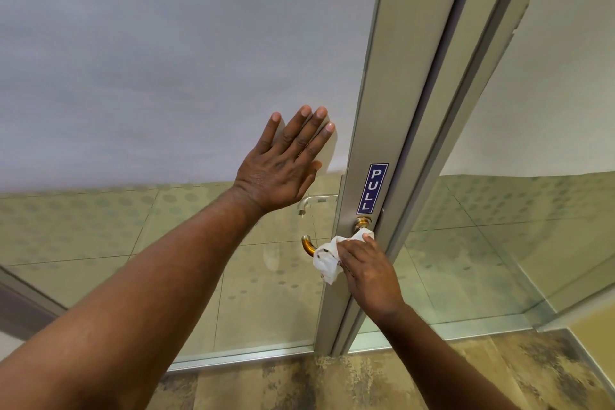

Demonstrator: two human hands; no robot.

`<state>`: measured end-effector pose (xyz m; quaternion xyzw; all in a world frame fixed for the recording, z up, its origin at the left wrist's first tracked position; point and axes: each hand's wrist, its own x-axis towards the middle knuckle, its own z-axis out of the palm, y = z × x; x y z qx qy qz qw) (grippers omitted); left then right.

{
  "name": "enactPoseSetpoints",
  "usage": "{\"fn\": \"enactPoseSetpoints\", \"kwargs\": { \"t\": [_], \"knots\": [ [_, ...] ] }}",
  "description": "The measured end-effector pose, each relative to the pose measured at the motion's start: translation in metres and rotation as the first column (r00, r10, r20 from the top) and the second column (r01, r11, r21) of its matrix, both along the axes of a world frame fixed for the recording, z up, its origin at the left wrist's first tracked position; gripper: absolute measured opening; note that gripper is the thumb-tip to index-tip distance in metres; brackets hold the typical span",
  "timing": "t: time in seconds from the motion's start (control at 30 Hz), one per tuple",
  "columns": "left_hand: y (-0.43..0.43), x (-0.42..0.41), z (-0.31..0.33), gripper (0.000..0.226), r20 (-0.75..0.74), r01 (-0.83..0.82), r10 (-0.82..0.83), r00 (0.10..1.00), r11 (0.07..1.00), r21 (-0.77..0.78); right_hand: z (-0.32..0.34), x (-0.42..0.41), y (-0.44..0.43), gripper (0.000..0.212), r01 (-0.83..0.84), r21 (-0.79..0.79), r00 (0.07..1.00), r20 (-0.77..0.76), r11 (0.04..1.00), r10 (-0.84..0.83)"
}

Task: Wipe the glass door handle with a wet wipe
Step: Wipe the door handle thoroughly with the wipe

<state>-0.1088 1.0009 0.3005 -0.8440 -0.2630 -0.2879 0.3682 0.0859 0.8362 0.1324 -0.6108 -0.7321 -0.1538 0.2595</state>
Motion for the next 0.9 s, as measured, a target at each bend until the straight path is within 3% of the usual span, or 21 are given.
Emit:
{"fn": "enactPoseSetpoints", "kwargs": {
  "t": [0.17, 0.9],
  "knots": [
    [-0.001, 0.000, 0.001, 0.072, 0.025, 0.020, -0.021, 0.999, 1.000, 0.022, 0.001, -0.014, 0.005, 0.046, -0.018, 0.036, 1.000, 0.000, 0.999, 0.018],
    [0.001, -0.001, 0.000, 0.074, 0.028, 0.022, -0.023, 0.999, 0.999, 0.031, 0.009, -0.067, 0.022, 0.038, 0.099, -0.013, 0.993, 0.072, 0.995, -0.098]
  ]
}}
